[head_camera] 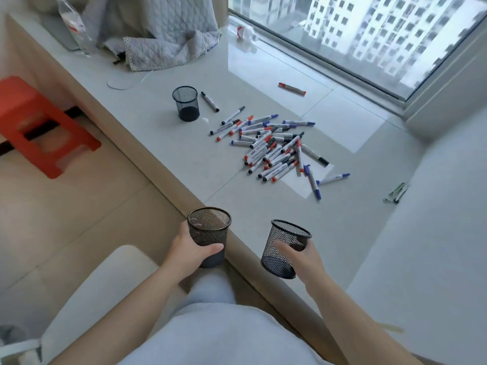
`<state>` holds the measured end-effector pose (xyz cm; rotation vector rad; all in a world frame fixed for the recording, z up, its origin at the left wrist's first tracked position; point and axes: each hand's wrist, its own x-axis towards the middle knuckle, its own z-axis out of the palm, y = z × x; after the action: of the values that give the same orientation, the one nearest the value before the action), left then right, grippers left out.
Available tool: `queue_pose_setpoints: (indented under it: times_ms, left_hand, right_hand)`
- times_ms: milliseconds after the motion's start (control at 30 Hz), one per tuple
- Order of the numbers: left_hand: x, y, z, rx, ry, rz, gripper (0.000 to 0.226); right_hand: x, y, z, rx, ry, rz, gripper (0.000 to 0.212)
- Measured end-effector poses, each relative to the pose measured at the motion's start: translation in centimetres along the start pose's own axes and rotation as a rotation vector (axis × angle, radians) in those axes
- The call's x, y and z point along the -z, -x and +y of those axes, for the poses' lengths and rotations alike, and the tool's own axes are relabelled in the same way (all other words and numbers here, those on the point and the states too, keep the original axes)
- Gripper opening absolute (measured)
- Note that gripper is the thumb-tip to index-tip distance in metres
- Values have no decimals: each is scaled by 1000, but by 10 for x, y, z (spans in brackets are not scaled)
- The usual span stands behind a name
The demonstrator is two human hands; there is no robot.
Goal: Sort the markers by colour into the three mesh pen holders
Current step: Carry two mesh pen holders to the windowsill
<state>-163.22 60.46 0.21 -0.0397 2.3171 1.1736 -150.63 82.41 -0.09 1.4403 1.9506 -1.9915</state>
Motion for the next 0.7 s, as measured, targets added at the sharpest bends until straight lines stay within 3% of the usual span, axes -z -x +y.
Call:
queue_pose_setpoints:
  times_ms: [400,533,700]
  left_hand:
    - [66,-218,85,-196,-407,-322,82]
    - [68,-259,109,-218,-438,-388,85]
    - [61,-285,116,-243,-399,-411,85]
  right_hand:
    - [-114,-92,-68,-149,-91,300,72]
    - [-141,-112,-82,-147,-154,350,64]
    - [-157,-135,-95,-107,-114,450,68]
